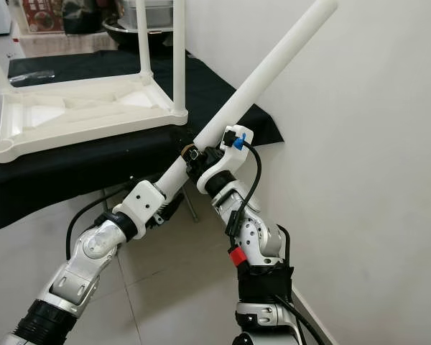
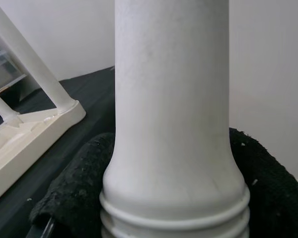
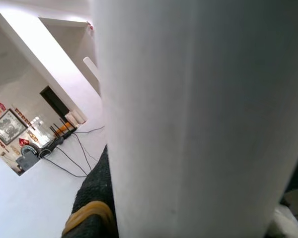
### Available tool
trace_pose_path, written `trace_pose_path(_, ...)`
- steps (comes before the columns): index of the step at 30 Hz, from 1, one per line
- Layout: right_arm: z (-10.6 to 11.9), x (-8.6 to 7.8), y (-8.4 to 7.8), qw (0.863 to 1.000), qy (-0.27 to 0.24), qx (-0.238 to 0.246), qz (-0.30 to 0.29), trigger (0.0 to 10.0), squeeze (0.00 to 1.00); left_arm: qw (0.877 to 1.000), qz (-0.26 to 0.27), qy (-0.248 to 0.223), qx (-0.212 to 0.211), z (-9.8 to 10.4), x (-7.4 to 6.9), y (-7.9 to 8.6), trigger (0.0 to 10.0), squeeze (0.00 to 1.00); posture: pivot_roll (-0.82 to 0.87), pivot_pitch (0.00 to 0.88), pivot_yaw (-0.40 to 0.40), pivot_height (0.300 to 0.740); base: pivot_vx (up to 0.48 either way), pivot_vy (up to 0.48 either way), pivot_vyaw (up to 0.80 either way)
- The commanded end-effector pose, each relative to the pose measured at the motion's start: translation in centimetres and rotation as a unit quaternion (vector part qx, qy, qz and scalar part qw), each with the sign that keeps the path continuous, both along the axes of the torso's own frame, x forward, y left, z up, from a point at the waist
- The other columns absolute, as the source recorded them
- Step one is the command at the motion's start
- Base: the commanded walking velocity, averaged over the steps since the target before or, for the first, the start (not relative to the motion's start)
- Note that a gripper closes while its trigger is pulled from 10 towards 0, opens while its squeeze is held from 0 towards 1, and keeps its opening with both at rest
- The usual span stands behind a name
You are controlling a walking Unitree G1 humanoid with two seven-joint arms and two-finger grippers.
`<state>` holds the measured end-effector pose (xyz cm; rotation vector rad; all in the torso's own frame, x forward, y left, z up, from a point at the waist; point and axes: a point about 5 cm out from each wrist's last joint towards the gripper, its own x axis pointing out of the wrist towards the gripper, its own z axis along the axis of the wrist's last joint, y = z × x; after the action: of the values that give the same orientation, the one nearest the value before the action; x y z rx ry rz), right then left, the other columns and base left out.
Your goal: Building children table
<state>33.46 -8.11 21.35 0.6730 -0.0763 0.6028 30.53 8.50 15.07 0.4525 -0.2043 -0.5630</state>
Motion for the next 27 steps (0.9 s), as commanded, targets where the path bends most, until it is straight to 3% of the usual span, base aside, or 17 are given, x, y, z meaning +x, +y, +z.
trace_pose_path(1,0.4,-0.2,0.5,1.000,-0.011,0.000,0.012,0.0,0.00,1.000,-0.009,0.016,0.011,-0.6,-0.2,-0.3,10.0,0.07,0.06,0.000,-0.087,0.740,0.000,0.000,0.00)
trace_pose_path(2,0.5,-0.1,0.5,1.000,-0.011,0.000,0.010,0.0,0.00,1.000,-0.006,0.016,0.012,-0.6,-0.1,0.0,10.0,1.00,0.06,0.000,-0.087,0.740,0.000,0.000,0.00)
trace_pose_path(8,0.6,-0.1,0.1,1.000,-0.016,0.000,0.005,0.0,0.00,0.999,0.024,0.022,0.035,-1.4,0.1,1.3,10.0,1.00,0.05,0.000,-0.084,0.740,0.000,0.000,0.00)
trace_pose_path(9,0.7,0.0,0.0,1.000,-0.017,0.001,0.001,0.0,0.00,0.998,0.025,0.030,0.041,-1.8,0.0,1.7,10.0,0.15,0.06,0.000,-0.080,0.740,0.000,0.000,0.00)
trace_pose_path(10,0.8,0.2,-0.2,1.000,-0.018,0.000,-0.005,0.0,0.00,0.998,0.034,0.036,0.038,-2.1,-0.1,2.3,10.0,0.00,0.05,0.000,-0.080,0.740,0.000,0.000,0.00)
trace_pose_path(13,0.8,0.3,-0.4,1.000,-0.019,-0.001,-0.009,0.0,0.00,0.998,0.039,0.041,0.036,-2.3,-0.1,2.6,10.0,0.00,0.05,0.000,-0.079,0.740,0.000,0.000,0.00)
trace_pose_path(15,1.0,0.8,-1.5,0.999,-0.022,-0.004,-0.037,0.0,0.00,0.994,0.068,0.065,0.047,-3.7,-1.0,4.8,10.0,0.00,0.06,0.000,-0.075,0.740,0.000,0.000,0.00)
trace_pose_path(20,0.8,1.0,-2.6,0.998,-0.023,-0.014,-0.064,0.0,0.00,0.993,0.074,0.082,0.051,-4.5,-2.4,5.9,10.0,0.00,0.06,0.000,-0.078,0.740,0.000,0.000,0.00)
trace_pose_path(22,0.7,1.1,-3.1,0.995,-0.028,-0.040,-0.083,0.4,0.00,0.992,0.073,0.088,0.049,-4.7,-3.0,6.0,10.0,0.00,0.06,0.000,-0.079,0.740,0.000,0.000,0.00)
trace_pose_path(23,0.4,1.2,-3.6,0.992,-0.033,-0.066,-0.100,10.0,0.00,0.992,0.073,0.092,0.035,-4.8,-3.7,5.9,10.0,0.00,0.07,0.000,-0.078,0.740,0.000,0.000,0.00)
trace_pose_path(26,-0.9,0.5,-4.8,0.958,-0.084,-0.216,-0.169,10.0,0.00,0.987,0.088,0.109,-0.073,-4.2,-5.6,4.4,10.0,0.00,0.07,0.000,-0.074,0.740,0.000,0.000,0.00)
trace_pose_path(27,-0.9,0.5,-4.8,0.958,-0.084,-0.216,-0.169,10.0,0.00,0.987,0.088,0.109,-0.073,-4.2,-5.6,4.4,10.0,0.00,0.07,0.000,-0.074,0.740,0.000,0.000,0.00)
